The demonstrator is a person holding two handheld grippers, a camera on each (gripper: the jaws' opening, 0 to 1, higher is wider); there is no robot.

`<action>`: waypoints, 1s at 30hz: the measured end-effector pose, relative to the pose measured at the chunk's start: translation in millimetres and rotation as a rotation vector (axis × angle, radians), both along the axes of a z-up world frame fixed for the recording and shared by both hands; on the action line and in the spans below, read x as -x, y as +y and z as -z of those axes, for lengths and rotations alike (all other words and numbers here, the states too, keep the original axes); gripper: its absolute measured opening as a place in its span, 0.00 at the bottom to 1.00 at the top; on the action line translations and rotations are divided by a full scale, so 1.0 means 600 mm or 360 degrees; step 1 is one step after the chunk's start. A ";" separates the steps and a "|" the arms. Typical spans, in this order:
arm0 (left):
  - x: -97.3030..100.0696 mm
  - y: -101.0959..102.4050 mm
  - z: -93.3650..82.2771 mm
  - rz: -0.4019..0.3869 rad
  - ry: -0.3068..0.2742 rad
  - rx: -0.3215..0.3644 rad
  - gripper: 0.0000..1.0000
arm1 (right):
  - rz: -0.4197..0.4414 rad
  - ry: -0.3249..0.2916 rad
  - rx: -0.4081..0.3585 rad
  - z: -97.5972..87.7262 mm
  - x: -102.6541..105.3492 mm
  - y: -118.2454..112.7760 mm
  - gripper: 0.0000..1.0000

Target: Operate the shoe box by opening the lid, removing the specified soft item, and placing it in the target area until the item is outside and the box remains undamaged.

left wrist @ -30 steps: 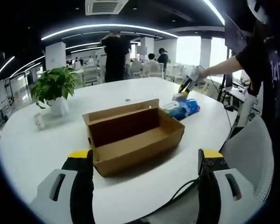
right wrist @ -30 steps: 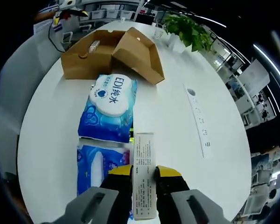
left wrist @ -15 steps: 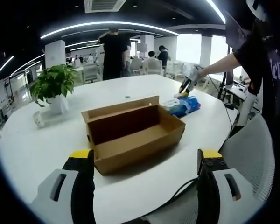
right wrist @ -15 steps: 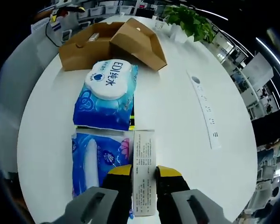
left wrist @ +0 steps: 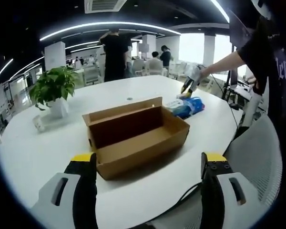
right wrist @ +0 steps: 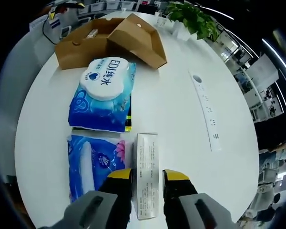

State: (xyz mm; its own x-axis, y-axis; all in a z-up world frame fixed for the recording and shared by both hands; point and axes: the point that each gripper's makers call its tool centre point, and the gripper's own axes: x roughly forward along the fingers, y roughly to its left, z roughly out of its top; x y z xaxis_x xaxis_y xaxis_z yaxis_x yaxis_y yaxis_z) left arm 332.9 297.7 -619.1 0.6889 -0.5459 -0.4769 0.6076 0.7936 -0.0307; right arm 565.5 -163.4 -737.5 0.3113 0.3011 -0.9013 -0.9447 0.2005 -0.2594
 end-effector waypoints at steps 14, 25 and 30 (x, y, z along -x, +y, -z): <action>-0.009 0.000 0.001 0.0052 0.0011 0.0037 0.91 | 0.0216 -0.0039 -0.0095 -0.054 0.032 0.009 0.42; -0.015 0.004 0.003 0.0083 0.0029 0.0081 0.93 | 0.0337 -0.0053 -0.0185 -0.082 0.084 0.024 0.58; -0.023 0.009 -0.002 0.0106 0.0014 0.0078 0.93 | 0.0393 -0.0056 -0.0232 -0.090 0.104 0.033 0.67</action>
State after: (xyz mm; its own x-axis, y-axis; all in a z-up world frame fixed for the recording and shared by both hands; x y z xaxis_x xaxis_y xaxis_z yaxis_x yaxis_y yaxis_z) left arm 347.0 302.9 -617.9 0.6461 -0.6132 -0.4544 0.6585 0.7489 -0.0743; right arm 503.0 -143.8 -683.2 0.4218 0.3379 -0.8414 -0.8535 0.4610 -0.2428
